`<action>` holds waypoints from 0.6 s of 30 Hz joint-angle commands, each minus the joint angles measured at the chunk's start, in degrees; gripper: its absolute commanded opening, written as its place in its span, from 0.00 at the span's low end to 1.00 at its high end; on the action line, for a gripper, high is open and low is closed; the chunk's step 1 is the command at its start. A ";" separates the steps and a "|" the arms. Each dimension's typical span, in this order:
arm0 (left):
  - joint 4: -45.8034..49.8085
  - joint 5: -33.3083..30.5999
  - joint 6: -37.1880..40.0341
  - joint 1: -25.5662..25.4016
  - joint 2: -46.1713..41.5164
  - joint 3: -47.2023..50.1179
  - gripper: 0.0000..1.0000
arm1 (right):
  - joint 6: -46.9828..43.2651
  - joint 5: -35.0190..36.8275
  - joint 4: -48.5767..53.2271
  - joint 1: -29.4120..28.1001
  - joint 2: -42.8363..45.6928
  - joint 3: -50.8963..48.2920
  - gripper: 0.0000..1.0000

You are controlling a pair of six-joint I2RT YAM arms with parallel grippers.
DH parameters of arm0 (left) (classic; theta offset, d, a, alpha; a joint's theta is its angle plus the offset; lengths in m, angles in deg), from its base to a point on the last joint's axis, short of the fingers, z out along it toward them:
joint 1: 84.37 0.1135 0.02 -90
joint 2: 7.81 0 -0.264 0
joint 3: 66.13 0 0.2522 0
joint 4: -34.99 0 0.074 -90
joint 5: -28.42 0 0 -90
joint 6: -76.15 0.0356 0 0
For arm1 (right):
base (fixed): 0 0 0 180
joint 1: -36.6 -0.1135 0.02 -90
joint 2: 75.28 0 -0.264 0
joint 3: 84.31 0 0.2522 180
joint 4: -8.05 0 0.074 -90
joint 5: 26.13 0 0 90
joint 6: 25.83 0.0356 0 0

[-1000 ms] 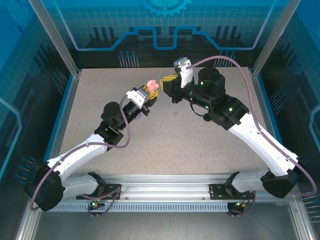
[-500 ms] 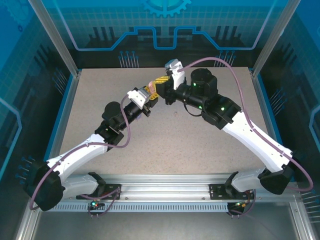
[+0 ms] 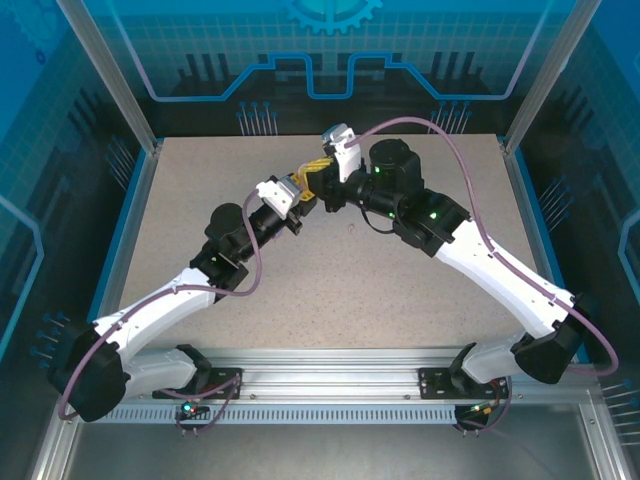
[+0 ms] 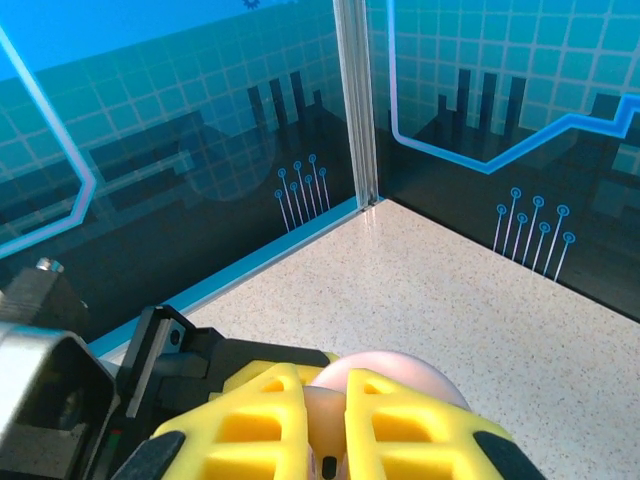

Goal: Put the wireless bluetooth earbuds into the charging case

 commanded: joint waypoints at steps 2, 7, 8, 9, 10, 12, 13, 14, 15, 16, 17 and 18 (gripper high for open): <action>-0.70 0.45 -0.82 -0.44 -1.22 -2.40 0.00 | -0.09 0.92 -1.92 0.48 0.51 -1.05 0.11; -0.77 0.37 -0.83 -0.51 -1.38 -2.47 0.00 | 0.19 0.98 -2.07 0.99 0.95 -1.79 0.11; -0.77 0.35 -0.78 -0.50 -1.40 -2.49 0.00 | 0.31 1.10 -2.24 1.15 1.00 -2.01 0.11; -0.72 0.38 -0.83 -0.54 -1.36 -2.51 0.00 | 0.48 1.18 -2.35 1.26 1.07 -2.11 0.11; -0.71 0.36 -0.81 -0.54 -1.42 -2.49 0.00 | 0.61 1.19 -2.59 1.50 1.20 -2.25 0.11; -0.70 0.44 -0.93 -0.59 -1.48 -2.49 0.00 | 0.95 1.18 -2.79 1.87 1.20 -2.38 0.11; -0.67 0.46 -0.90 -0.56 -1.50 -2.55 0.00 | 1.14 1.19 -2.95 2.09 1.19 -2.45 0.11; -0.61 0.53 -0.85 -0.65 -1.50 -2.48 0.00 | 1.23 0.98 -3.04 2.30 1.23 -2.45 0.11; -0.56 0.45 -0.84 -0.62 -1.50 -2.51 0.00 | 1.44 0.72 -3.06 2.50 1.10 -2.49 0.11; -0.44 0.46 -0.80 -0.61 -1.44 -2.57 0.00 | 1.50 0.46 -3.06 2.63 0.93 -2.40 0.11; -0.43 0.44 -0.78 -0.65 -1.51 -2.56 0.00 | 1.60 0.40 -2.97 2.67 0.89 -2.41 0.11; -0.43 0.44 -0.69 -0.74 -1.58 -2.56 0.00 | 1.73 0.23 -2.88 2.84 0.85 -2.41 0.10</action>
